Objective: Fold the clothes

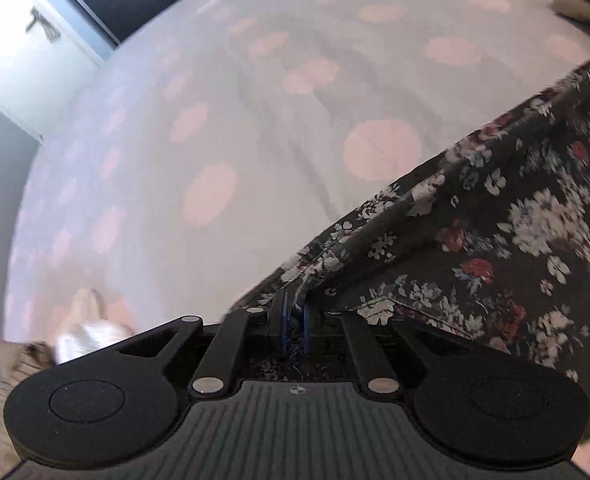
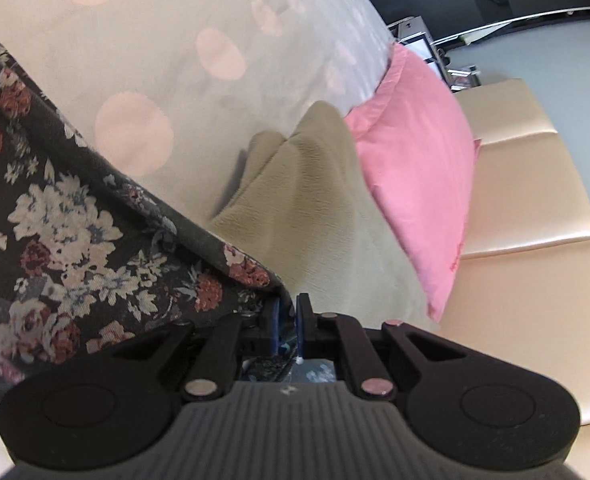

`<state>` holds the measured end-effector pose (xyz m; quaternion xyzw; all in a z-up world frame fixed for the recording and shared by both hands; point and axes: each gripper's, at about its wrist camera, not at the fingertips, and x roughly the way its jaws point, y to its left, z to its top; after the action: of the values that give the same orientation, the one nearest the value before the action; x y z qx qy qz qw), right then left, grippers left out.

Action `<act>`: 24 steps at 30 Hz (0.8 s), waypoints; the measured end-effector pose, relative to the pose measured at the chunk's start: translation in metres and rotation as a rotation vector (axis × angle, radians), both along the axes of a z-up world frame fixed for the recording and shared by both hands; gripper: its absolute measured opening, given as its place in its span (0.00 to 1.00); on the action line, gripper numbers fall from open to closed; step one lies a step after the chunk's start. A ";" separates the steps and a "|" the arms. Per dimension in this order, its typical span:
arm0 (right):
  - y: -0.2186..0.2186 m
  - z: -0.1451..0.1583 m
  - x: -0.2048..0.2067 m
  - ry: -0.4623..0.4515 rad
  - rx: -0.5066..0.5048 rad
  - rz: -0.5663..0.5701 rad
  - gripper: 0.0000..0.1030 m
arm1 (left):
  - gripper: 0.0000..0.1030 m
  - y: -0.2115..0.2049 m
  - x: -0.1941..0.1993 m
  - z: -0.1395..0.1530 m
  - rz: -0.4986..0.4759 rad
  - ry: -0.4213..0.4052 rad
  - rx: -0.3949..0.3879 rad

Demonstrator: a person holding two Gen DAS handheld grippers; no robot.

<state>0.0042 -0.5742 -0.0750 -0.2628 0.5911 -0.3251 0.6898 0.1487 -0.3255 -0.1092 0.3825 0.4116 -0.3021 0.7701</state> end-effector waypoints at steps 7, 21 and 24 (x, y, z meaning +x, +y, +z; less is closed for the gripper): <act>-0.002 -0.015 0.005 0.014 -0.022 -0.017 0.27 | 0.13 0.014 0.012 -0.015 -0.001 0.039 -0.080; 0.033 0.042 -0.041 -0.138 0.042 0.012 0.55 | 0.52 0.094 0.019 0.057 0.206 -0.024 -0.214; 0.030 0.047 -0.062 -0.189 0.061 -0.027 0.54 | 0.52 0.117 0.012 0.057 0.252 -0.001 -0.224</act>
<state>-0.0579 -0.5442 -0.0278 -0.2020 0.5366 -0.3396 0.7456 0.1605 -0.2082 -0.0527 0.2398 0.4198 -0.2469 0.8399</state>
